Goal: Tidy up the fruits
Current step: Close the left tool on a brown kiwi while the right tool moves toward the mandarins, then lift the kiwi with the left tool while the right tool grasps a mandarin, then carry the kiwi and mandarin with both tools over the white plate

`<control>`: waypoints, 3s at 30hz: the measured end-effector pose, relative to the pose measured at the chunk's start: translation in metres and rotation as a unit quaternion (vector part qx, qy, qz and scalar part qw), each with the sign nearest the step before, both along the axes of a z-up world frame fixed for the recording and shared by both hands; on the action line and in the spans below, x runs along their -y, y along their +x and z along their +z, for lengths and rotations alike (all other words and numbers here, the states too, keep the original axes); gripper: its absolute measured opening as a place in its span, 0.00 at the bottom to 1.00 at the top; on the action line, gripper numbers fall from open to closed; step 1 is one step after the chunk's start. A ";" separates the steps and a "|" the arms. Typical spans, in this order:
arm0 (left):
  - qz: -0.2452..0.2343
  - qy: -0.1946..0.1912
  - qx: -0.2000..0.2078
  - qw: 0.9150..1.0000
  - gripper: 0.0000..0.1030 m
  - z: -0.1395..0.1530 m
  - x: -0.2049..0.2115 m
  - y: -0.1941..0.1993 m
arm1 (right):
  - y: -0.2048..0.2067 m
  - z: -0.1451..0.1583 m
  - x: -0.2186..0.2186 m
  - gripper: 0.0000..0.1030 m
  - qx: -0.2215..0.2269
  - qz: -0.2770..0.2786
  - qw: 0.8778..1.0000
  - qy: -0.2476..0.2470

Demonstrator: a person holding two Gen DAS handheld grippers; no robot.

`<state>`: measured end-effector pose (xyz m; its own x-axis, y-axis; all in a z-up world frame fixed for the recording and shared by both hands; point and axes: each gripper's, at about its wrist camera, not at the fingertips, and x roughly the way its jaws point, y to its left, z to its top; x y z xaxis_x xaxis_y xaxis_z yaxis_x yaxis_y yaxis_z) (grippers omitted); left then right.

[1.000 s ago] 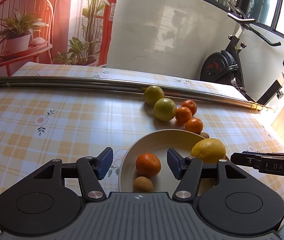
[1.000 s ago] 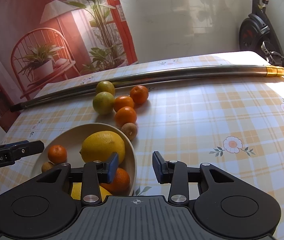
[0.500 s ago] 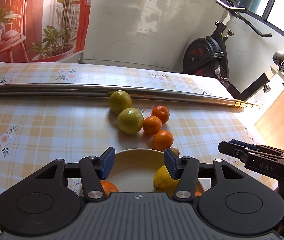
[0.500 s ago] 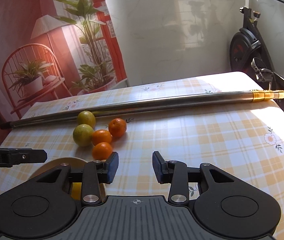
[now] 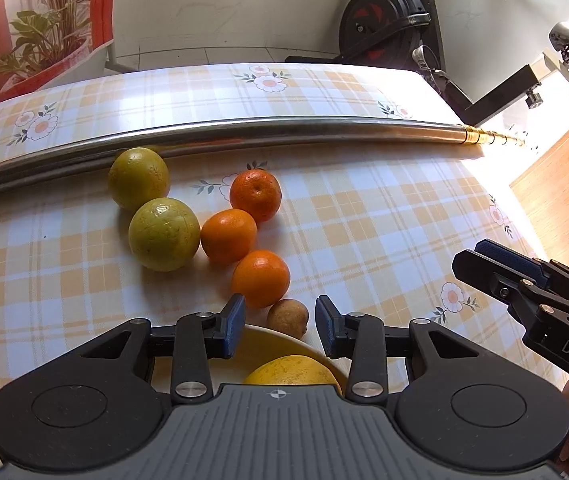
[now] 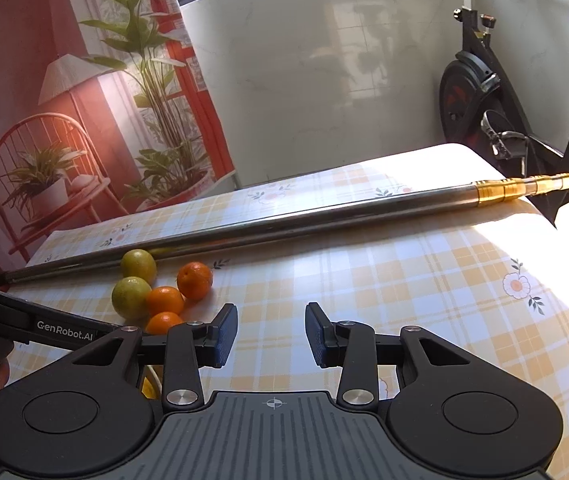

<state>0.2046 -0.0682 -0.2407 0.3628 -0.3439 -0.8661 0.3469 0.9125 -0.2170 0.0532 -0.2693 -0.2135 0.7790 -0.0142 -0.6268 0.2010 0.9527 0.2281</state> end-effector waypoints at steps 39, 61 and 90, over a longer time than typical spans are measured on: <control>-0.007 0.006 0.058 0.998 0.26 0.008 0.003 -0.009 | -0.004 -0.015 0.005 0.35 -0.008 -0.010 1.000 0.017; 0.108 -0.011 0.157 0.982 0.26 0.040 -0.101 -0.058 | 0.084 -0.040 -0.073 0.36 -0.056 0.123 0.991 0.010; 0.121 -0.040 0.171 0.977 0.26 0.026 -0.117 -0.118 | 0.034 -0.016 -0.079 0.34 -0.005 0.085 0.994 0.062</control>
